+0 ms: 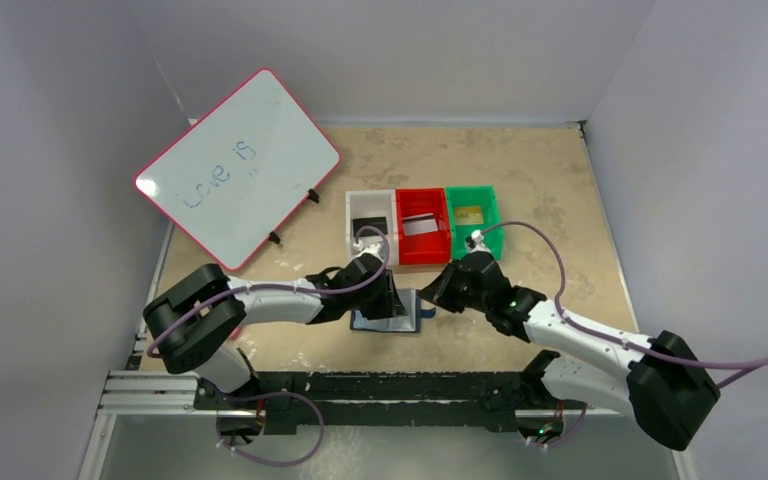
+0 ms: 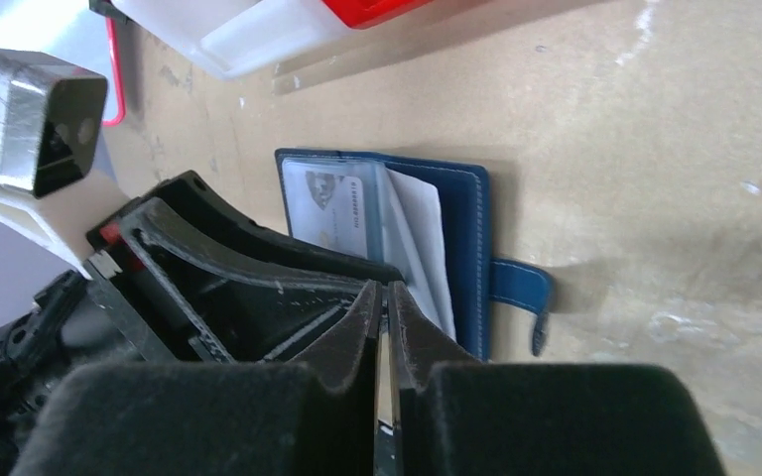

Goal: Take the credit cards out of the card holder

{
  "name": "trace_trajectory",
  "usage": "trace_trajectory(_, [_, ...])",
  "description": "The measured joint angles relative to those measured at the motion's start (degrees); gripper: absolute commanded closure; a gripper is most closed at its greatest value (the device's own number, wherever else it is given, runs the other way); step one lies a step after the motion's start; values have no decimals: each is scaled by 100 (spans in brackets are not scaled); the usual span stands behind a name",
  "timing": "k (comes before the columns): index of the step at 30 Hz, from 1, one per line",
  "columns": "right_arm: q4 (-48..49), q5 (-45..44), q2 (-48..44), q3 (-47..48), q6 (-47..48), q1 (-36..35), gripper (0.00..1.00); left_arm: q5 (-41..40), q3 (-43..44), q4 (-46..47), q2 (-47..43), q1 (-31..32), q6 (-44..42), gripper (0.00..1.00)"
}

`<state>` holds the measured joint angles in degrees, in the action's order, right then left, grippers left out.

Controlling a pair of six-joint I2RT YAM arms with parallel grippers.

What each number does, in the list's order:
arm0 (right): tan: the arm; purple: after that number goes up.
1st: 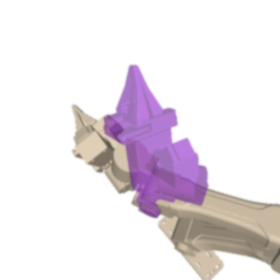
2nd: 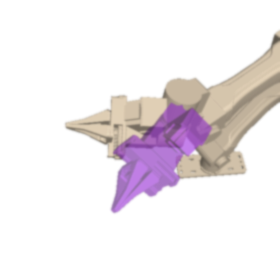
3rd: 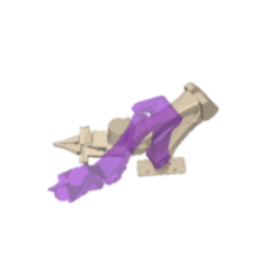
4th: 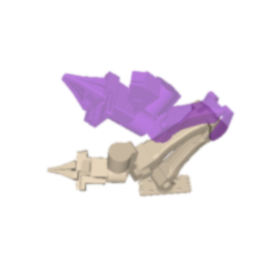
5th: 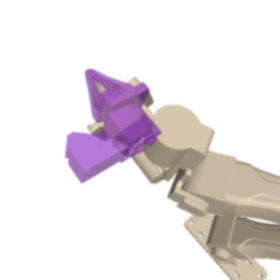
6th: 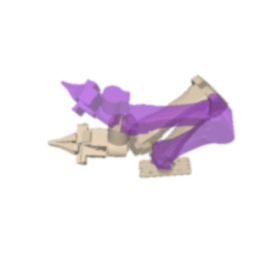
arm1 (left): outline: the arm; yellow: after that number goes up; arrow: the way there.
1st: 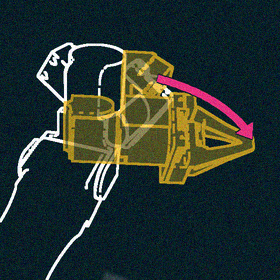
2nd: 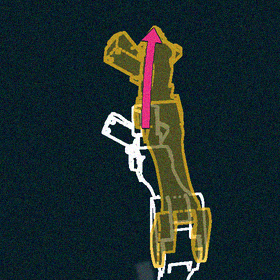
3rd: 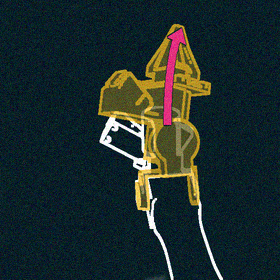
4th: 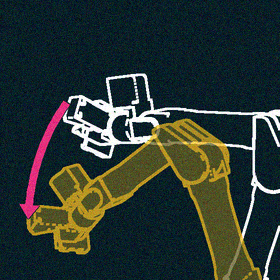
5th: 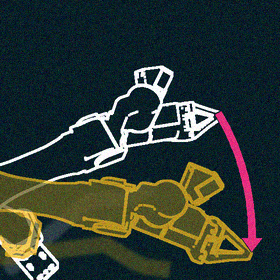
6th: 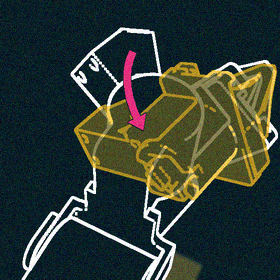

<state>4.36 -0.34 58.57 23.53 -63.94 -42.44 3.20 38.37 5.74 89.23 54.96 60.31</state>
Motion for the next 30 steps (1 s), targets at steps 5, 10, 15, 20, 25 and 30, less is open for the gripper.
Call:
trace_trajectory(5, [173,105,601,468,173,-2,100,-35,-28,-138,-26,37,-15,77])
trace_trajectory(10, [656,190,841,525,240,-2,100,-155,-149,-203,-127,114,-2,77])
trace_trajectory(15, [992,293,1609,599,409,-33,100,-219,-212,-229,-240,140,7,77])
trace_trajectory(20, [1233,382,1882,479,470,-74,100,-282,-212,-315,-271,144,-4,77])
trace_trajectory(25, [938,107,2061,483,511,-92,100,-310,-212,-352,-273,144,-7,76])
trace_trajectory(30, [826,52,2192,483,612,-92,95,-345,-210,-424,-310,144,-24,73])
